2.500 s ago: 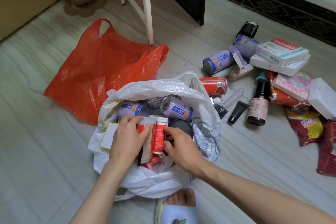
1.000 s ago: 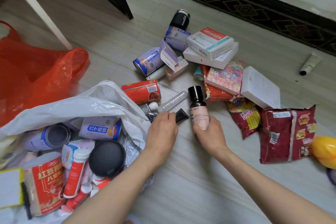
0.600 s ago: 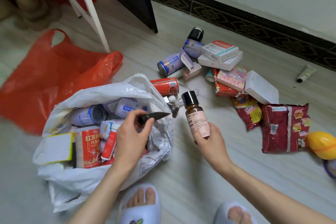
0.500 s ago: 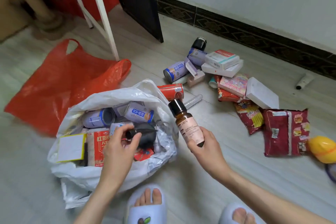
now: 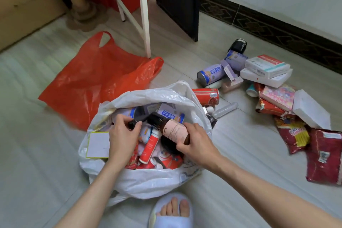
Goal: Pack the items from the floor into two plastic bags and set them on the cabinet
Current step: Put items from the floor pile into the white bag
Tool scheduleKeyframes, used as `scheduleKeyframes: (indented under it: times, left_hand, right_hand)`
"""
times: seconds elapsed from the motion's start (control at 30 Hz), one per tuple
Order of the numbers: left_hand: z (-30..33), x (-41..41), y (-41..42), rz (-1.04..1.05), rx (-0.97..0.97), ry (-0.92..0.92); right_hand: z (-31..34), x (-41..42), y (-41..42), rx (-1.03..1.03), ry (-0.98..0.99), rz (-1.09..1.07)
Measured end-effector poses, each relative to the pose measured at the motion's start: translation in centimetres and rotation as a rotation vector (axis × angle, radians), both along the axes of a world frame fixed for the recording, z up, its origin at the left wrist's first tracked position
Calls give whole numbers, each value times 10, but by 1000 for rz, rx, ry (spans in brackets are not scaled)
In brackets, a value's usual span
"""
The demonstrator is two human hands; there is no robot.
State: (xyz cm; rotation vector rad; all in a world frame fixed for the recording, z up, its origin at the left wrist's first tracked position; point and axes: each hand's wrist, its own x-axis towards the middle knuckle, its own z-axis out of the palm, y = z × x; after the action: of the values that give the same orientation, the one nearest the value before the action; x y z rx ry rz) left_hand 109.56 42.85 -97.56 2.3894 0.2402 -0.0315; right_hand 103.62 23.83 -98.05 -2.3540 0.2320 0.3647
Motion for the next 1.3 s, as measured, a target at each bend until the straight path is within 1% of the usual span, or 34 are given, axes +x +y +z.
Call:
scheduleKeyframes:
  times: [0.1,0.27,0.33,0.4,0.5,0.6,0.67,0.73,0.8,0.93,1.03,1.1,1.17,1.23,1.3]
  left_hand:
    - [-11,0,-5,-106,85,23]
    - [-17,-12,4,-335,392,8]
    - [-17,-16,7,-402,455,70]
    - [-15,-18,9,-455,454,109]
    - [-5,-23,8,-460,347,121]
    - [6,-33,0,-472,327,30]
    - [13,-40,-12,-523,316,-43]
    - [17,-43,-29,-636,300,-124]
    - [19,-40,-48,-760,320,-195]
    - [13,-17,-92,-919,347,-259]
    - [4,7,-129,-976,367,-245]
    - [-3,27,-152,-993,384,-221]
    - [-11,50,-172,-967,441,-207]
    - [-18,72,-187,-912,495,-175]
    - [-27,89,-200,-903,568,-146]
  right_hand:
    - [-10,9,5,1,-49,47]
    - [-12,25,2,-42,-169,110]
    - [-11,27,2,-98,-204,134]
    - [-9,25,2,-165,-218,160]
    - [-4,18,-3,-245,-214,208]
    - [4,6,-13,-280,-194,253]
    - [8,-2,-23,-293,-186,255]
    - [8,-8,-38,-296,-183,212]
    - [5,-11,-57,-291,-165,125]
    - [-10,-7,-95,-321,-88,2]
    - [-23,1,-121,-362,-25,-11]
    - [-30,9,-136,-400,33,27]
    - [-37,20,-150,-430,65,59]
    - [-45,32,-161,-453,53,79]
    - [-55,45,-168,-465,44,111]
